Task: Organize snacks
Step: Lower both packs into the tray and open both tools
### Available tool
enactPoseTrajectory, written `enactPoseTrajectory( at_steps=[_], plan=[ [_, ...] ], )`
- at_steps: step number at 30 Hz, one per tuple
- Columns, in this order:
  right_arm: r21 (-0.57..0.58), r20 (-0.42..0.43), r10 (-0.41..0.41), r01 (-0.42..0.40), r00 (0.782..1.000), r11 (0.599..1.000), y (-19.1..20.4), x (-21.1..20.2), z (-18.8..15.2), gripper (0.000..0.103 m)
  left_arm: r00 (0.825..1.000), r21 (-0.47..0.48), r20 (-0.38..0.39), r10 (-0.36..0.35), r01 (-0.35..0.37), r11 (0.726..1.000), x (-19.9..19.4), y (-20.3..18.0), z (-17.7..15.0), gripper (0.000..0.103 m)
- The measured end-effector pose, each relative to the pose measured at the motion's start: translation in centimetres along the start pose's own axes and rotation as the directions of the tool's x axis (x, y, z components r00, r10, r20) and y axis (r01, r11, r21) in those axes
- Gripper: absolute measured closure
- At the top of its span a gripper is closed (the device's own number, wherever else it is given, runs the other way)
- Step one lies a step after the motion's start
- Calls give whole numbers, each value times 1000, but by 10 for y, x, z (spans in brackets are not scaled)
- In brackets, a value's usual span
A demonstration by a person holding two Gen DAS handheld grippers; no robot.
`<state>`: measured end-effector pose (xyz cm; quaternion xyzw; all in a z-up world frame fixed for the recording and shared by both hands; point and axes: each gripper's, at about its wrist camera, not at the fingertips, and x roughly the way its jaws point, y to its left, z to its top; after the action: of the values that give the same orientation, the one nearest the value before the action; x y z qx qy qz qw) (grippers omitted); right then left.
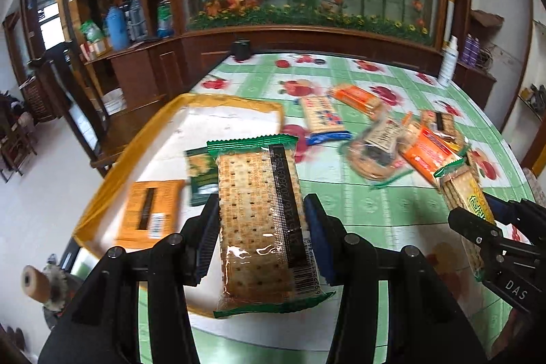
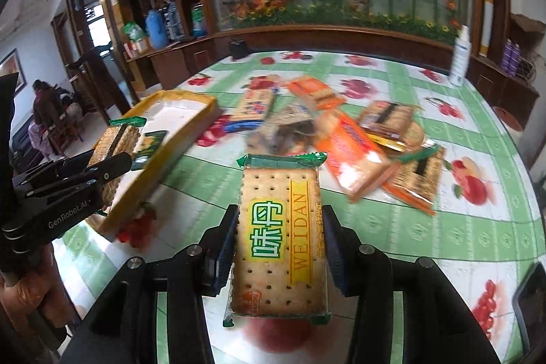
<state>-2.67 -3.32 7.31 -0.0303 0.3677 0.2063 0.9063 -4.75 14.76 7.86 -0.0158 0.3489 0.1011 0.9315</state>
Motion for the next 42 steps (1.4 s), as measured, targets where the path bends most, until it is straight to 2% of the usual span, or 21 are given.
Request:
enactPoseTrajectory(
  at_steps=[9, 17, 22, 31, 36, 42],
  plan=[
    [-74, 5, 129, -128, 992, 989, 66, 29, 37, 55, 996, -70, -11, 83, -84, 994, 10, 53, -1, 56],
    [-120, 4, 227, -225, 974, 967, 124, 82, 88, 56, 992, -108, -38, 118, -121, 987, 30, 83, -3, 56],
    [-134, -28, 242, -244, 970, 960, 149, 117, 102, 55, 991, -127, -42, 131, -135, 983, 37, 97, -3, 56],
    [-144, -84, 227, -237, 970, 961, 163, 167, 102, 55, 988, -134, -79, 134, -143, 981, 58, 110, -5, 56],
    [-147, -108, 212, -227, 971, 963, 163, 182, 99, 55, 985, -134, -123, 121, -137, 981, 74, 111, -9, 56],
    [-145, -124, 206, -223, 971, 964, 163, 192, 96, 55, 982, -121, -140, 126, -143, 982, 78, 109, -12, 55]
  ],
)
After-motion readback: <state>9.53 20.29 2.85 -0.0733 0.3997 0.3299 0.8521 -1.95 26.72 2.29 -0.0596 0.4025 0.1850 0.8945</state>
